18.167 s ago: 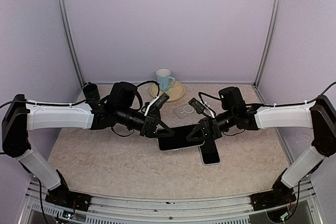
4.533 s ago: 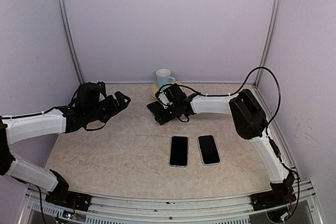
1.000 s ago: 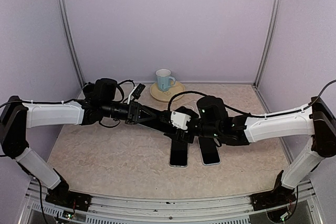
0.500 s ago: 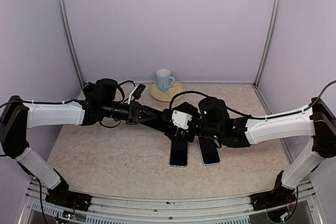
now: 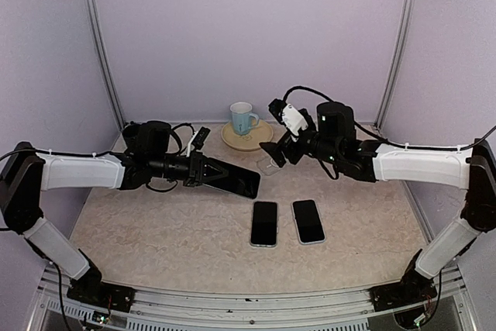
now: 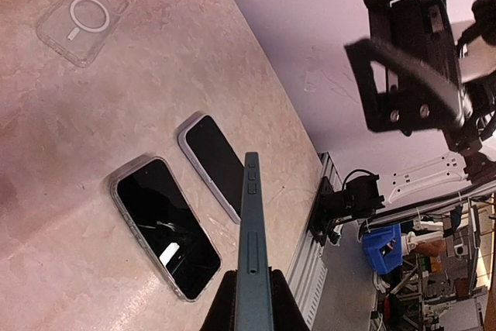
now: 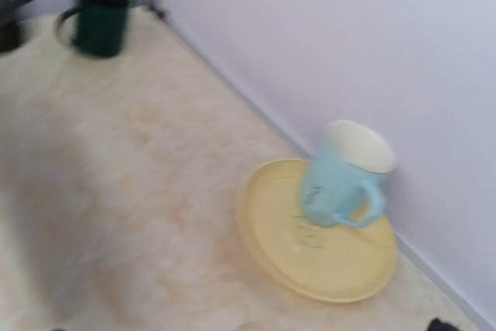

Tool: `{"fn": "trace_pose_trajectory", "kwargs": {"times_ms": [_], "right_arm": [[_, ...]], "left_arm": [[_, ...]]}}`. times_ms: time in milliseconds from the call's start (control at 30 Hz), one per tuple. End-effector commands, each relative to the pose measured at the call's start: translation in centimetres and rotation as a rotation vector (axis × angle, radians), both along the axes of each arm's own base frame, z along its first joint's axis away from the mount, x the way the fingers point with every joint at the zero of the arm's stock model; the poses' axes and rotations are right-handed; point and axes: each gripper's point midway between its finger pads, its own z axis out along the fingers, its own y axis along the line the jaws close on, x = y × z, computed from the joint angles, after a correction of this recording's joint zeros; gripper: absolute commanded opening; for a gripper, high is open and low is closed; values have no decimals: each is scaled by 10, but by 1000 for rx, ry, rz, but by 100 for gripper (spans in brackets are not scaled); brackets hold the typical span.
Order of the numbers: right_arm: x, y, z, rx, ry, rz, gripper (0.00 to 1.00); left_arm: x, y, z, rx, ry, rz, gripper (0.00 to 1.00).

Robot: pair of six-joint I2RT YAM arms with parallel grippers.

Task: Put the phone into the phone case
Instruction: Pass from the right arm to the left, then move the phone case to the center of the board.

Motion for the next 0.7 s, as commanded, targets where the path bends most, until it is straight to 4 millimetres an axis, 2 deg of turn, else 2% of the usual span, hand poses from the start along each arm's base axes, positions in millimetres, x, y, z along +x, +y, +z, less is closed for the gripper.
{"fn": "trace_pose_trajectory", "kwargs": {"times_ms": [0, 167, 267, 300, 367, 667], "right_arm": [[37, -15, -14, 46, 166, -98, 99], [89, -42, -32, 86, 289, -239, 92], [114, -50, -51, 97, 380, -271, 87], [121, -52, -64, 83, 417, -277, 85], [140, -60, -70, 84, 442, -317, 83], [195, -96, -116, 118, 596, -411, 73]], "left_arm": [[5, -1, 26, -55, -100, 18, 0], [8, 0, 24, -61, -97, 40, 0], [8, 0, 26, -70, -93, 47, 0], [8, 0, 25, -69, -89, 49, 0], [7, 0, 24, -71, -77, 51, 0], [8, 5, 23, -69, -62, 93, 0]]}}
